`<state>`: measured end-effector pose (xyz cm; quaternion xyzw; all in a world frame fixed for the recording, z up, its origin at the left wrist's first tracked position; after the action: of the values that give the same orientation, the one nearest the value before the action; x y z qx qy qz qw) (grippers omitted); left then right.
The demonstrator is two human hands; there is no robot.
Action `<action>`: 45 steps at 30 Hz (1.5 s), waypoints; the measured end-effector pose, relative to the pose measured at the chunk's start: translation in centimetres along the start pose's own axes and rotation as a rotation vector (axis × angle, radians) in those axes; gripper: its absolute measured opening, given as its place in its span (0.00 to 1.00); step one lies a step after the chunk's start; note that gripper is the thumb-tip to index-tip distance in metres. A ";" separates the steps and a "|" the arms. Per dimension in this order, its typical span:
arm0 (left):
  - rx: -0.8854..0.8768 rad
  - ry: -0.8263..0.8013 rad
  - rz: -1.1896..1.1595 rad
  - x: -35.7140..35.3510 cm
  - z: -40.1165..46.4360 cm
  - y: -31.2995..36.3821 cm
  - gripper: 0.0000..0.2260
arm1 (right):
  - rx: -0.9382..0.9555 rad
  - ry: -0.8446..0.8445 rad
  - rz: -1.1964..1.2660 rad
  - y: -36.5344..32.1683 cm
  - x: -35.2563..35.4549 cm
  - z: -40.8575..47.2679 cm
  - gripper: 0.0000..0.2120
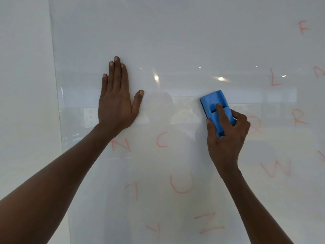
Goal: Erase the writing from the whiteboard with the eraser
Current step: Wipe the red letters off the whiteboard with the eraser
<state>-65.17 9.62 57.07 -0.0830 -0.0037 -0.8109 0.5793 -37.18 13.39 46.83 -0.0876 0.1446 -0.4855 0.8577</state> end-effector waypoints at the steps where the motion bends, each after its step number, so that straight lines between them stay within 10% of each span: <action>1: 0.001 -0.003 -0.003 0.0 0.0 0.0 0.35 | -0.024 0.015 0.014 -0.4 -0.1 -0.1 0.23; 45: -0.050 -0.137 0.096 3.4 -19.8 -8.6 0.41 | 0.207 -0.106 0.006 -14.8 -3.8 -9.8 0.19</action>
<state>-76.93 7.28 38.78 -0.1531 -0.0192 -0.7745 0.6135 -54.24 9.00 42.54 -0.0236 0.0483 -0.4899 0.8701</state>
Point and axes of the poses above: each hand's wrist, its own z-axis towards the middle knuckle, its own x-axis out of the back of the hand, y = z × x, the point moved 1 cm from there along z, towards the middle knuckle, and after that the axes turned 13 degrees about -z, right-handed, at the moved point
